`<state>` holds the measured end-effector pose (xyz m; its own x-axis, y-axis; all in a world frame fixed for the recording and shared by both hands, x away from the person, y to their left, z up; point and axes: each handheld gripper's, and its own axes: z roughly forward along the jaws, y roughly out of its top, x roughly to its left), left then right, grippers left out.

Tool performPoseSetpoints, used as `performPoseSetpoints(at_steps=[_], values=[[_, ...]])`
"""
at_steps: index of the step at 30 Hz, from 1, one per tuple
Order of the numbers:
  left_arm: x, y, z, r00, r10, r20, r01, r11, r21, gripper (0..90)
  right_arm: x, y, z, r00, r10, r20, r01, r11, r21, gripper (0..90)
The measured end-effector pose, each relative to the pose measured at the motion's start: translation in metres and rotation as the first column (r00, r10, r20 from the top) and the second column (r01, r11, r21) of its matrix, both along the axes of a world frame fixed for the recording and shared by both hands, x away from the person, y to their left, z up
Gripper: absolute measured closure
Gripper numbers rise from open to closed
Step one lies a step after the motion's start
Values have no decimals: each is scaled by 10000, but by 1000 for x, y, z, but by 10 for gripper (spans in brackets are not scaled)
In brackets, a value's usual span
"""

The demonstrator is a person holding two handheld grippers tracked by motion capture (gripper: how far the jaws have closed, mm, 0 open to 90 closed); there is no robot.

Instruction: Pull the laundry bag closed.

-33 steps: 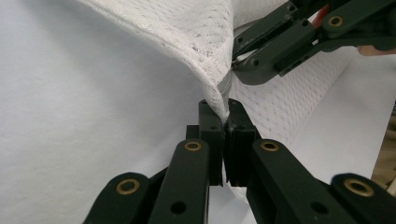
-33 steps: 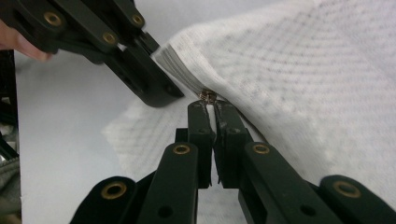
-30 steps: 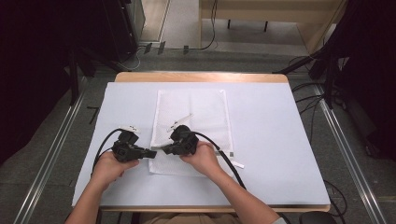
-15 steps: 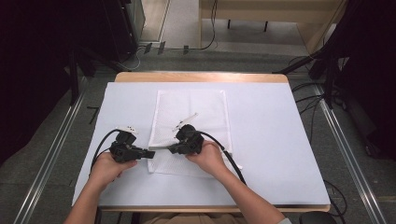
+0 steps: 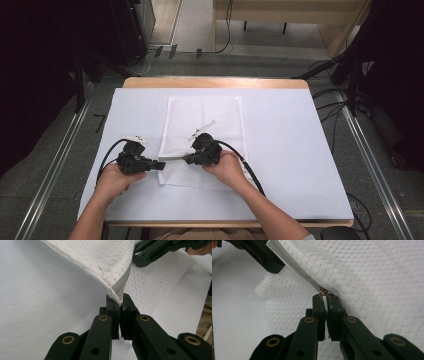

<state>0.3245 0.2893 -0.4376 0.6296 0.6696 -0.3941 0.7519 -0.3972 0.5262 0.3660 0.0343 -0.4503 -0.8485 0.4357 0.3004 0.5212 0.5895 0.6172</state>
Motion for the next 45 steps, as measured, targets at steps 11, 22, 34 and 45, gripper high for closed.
performPoseSetpoints(at_steps=[11,22,34,45], values=[[-1,3,-2,10000,32,-70,-33,10000,-83,881,0,0,-2,9998,149,-166,-147,9998,112,877],[2,6,-4,9997,23,-244,-26,9999,-119,881,-1,-12,-4,9995,79,-303,-80,10000,-41,876],[4,7,-5,9994,-16,-349,10,9998,-181,881,3,-23,-5,9988,-88,-472,84,9999,-87,876],[3,7,-4,9992,-70,-406,59,9996,-263,881,3,-27,-3,9987,-55,-497,53,10000,-42,877]])
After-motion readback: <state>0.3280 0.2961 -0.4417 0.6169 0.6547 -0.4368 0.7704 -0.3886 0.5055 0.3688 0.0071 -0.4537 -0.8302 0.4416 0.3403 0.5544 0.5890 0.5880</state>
